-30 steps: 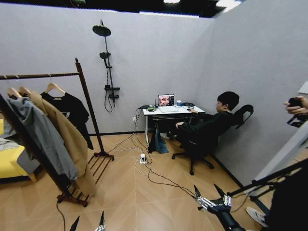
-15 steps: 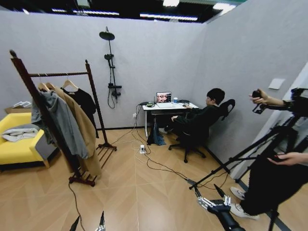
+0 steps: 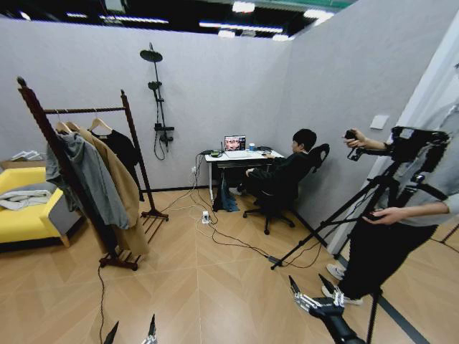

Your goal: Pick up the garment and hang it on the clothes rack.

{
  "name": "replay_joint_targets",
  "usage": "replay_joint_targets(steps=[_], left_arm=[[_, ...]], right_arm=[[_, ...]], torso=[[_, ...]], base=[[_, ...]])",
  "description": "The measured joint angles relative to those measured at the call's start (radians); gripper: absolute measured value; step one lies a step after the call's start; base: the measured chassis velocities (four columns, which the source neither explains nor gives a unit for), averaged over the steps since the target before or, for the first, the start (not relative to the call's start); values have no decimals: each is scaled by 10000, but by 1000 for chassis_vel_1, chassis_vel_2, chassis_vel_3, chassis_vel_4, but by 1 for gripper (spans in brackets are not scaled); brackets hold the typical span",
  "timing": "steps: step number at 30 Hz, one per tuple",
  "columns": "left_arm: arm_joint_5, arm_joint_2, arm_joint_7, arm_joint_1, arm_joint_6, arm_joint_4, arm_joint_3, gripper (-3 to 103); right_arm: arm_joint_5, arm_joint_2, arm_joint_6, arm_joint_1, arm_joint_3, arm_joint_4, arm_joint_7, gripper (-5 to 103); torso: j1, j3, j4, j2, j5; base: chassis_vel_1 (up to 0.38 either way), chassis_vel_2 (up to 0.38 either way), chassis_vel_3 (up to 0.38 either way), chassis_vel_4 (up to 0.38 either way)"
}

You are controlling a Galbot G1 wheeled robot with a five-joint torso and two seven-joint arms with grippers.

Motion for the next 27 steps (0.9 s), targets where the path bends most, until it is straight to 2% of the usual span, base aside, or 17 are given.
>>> replay_joint_targets(steps=[3,21,27], left_arm=[[0,0,0,0,-1,0,-2,100],[0,0,-3,2,0,0,-2,100],[0,0,-3,1,0,0,-1,100]], right_arm=[[0,0,0,-1,0,0,0,100],[0,0,0,-3,0,0,0,100],[0,0,0,-3,0,0,0,100]], torso=[[-5,-3,-6,1,-1],[-12,-5,0,5,-1],[-12,-4,-5,5,-1]], base=[[0,0,0,0],[6,5,5,4],[0,0,0,0]])
